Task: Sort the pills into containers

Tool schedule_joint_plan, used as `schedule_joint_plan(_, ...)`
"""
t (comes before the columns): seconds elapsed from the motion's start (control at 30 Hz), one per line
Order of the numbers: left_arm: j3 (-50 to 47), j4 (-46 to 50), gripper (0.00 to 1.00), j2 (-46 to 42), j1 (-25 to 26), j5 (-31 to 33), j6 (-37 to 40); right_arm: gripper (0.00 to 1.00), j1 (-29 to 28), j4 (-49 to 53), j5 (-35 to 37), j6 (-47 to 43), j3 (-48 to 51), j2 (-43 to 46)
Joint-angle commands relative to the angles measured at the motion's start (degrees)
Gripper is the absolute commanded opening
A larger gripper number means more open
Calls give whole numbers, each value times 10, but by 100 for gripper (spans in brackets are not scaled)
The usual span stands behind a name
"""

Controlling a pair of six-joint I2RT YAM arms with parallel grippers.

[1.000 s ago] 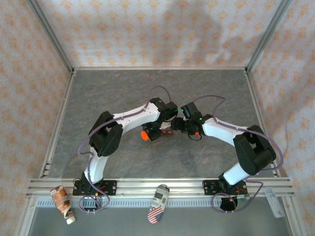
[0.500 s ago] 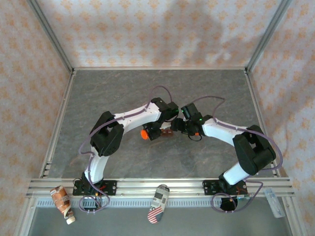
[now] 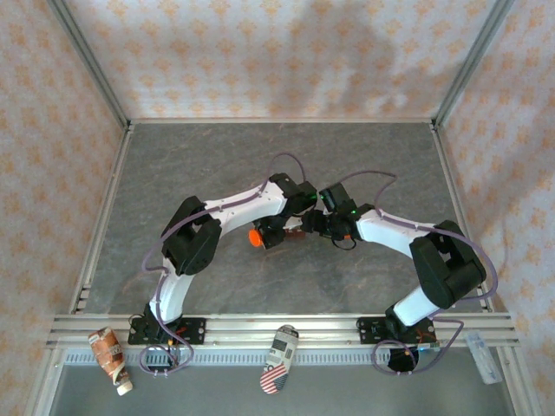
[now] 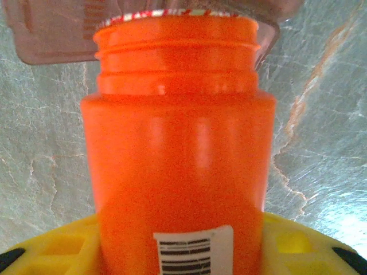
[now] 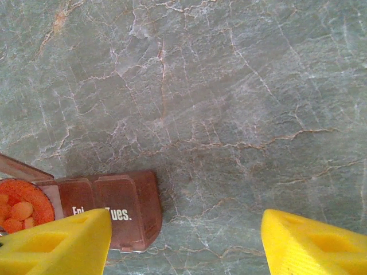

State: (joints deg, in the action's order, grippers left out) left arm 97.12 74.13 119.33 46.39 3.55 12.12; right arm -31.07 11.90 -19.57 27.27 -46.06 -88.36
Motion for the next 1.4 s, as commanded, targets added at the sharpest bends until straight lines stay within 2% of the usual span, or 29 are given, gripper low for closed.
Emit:
schedule_joint_plan(0.0,17,20,0,10,5,21,11,69,2,-7,2,5,6,-7)
schedule_joint_plan(1.37,53,38,0,25,12,14,8,69,2,-11,-2,6,7,-20)
